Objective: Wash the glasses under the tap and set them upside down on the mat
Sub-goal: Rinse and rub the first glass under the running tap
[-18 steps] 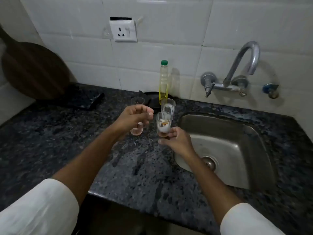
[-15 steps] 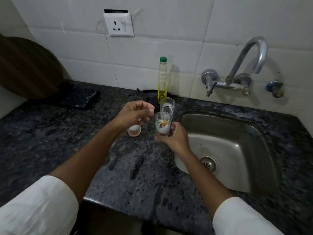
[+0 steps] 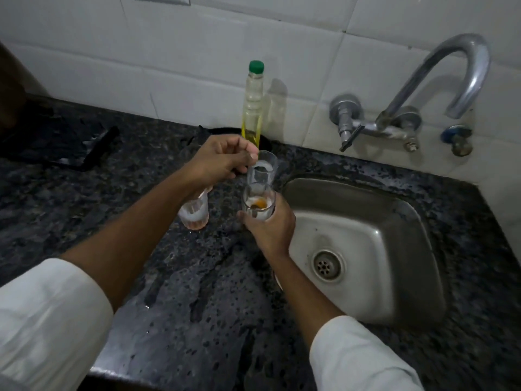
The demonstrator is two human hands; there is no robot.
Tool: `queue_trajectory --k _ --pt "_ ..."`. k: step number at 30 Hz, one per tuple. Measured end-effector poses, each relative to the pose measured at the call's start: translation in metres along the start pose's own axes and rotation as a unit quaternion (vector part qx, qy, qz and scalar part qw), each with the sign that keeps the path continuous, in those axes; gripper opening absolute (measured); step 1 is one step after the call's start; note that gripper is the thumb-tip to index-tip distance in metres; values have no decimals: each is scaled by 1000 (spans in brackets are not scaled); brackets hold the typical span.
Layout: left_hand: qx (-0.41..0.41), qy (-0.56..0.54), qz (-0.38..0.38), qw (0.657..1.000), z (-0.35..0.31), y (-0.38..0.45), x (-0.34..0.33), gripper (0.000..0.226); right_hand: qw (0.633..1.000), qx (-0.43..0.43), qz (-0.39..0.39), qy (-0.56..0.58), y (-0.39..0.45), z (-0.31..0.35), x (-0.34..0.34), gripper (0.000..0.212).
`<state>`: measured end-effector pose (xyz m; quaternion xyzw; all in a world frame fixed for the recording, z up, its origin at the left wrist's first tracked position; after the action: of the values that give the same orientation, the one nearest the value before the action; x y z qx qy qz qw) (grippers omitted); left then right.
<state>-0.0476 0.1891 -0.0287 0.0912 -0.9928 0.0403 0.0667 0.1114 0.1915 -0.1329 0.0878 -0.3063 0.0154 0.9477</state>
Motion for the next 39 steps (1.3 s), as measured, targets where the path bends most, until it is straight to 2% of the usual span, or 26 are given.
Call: queue_trajectory --k 4,6,8,9,14,17,21,28,39 --pt "-14 12 39 999 -7 31 -36 7 999 -6 -35 24 10 -15 50 51" --pt "-28 53 64 996 -9 50 -67 13 997 -27 -62 33 20 -28 84 53" --pt "-36 84 71 993 -12 66 -100 9 995 -40 -92 16 31 -40 119 52" --pt "-43 93 64 993 -16 73 -116 6 993 -39 -107 0 37 -46 136 51" --pt "-69 178 -23 981 -36 105 -167 34 987 -52 -144 -52 65 -67 202 52" --pt "-72 197 -73 975 -37 119 -182 43 986 -46 -153 -48 78 -77 221 53" --pt "-72 207 -143 965 -38 123 -181 71 987 -50 -149 -21 91 -82 230 50" --pt "-64 171 -161 970 -46 117 -183 47 990 -49 -131 7 105 -77 227 53" --pt "-20 43 -175 983 -34 117 -178 44 992 -51 -115 10 108 -70 230 54"
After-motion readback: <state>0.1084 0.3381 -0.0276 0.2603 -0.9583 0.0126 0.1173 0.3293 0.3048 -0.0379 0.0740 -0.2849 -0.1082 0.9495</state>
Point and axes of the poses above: each hand's wrist, its own y-axis towards the middle knuckle, its own x-axis out of the back of the hand, z = x × y, the point moved 6 cm from there along y, towards the middle knuckle, and after that the axes turned 6 degrees about -y, right-handed, at the moved point
